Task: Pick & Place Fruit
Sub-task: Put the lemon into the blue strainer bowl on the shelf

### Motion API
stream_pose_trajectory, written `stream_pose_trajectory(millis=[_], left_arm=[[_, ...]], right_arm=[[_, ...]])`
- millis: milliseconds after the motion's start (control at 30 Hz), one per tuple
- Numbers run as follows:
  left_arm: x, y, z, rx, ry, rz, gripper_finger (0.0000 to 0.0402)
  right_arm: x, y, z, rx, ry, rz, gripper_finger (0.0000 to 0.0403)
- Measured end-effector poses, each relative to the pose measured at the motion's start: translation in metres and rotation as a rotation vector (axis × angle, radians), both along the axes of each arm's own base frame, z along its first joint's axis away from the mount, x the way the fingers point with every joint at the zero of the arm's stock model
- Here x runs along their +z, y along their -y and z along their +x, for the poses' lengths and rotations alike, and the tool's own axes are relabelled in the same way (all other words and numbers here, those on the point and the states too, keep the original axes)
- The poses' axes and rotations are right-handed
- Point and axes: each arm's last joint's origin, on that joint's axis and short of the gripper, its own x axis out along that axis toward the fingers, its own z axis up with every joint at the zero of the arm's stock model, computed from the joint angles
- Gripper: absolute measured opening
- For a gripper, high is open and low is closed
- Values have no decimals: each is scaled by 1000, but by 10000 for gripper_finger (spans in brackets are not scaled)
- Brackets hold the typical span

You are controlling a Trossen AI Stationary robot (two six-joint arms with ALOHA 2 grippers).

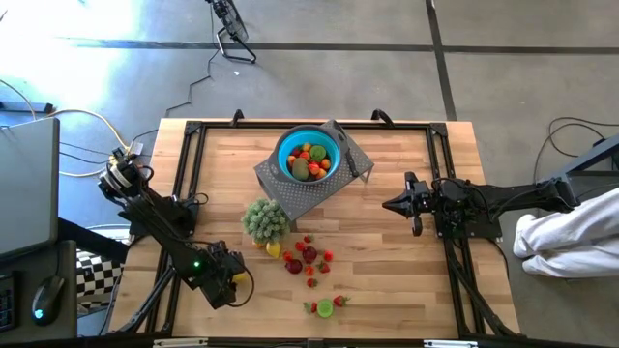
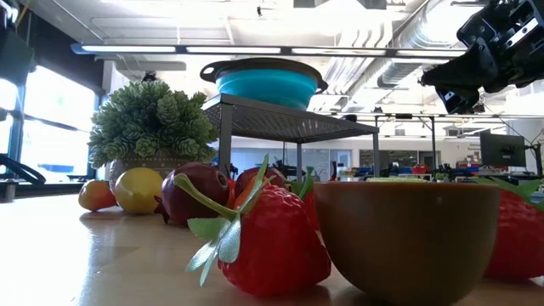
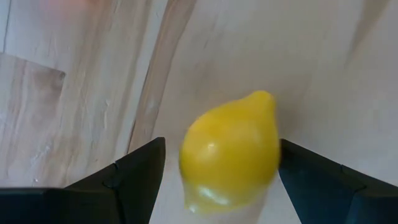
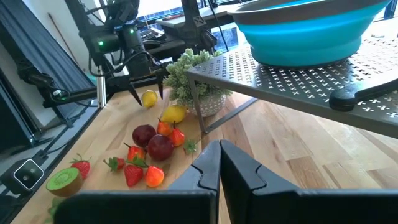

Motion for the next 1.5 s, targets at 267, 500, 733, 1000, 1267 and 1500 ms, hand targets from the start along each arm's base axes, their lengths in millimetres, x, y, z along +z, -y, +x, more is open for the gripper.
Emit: stream_pose_trajectory(millis=[267,500,733,1000,1267,1500], left_arm=[[-9,4,3,3,-10,14,294],[-10,4,3,2,-17,10,294],[-10,4,3,5,-19,8,294],[-11,4,3,5,-20,5,293],[-11,4,3,6,-18,1,237],[-11,4,3,9,-18,1,214]], right_arm=[[0,0,0,0,0,0,3],[-1,0,1,0,-12,0,3],[-2,0,2,0,-24,2,3],[-2,0,2,0,-25,2,2],[-2,0,2,0,-25,2,2],[-2,0,2,0,-25,2,2]])
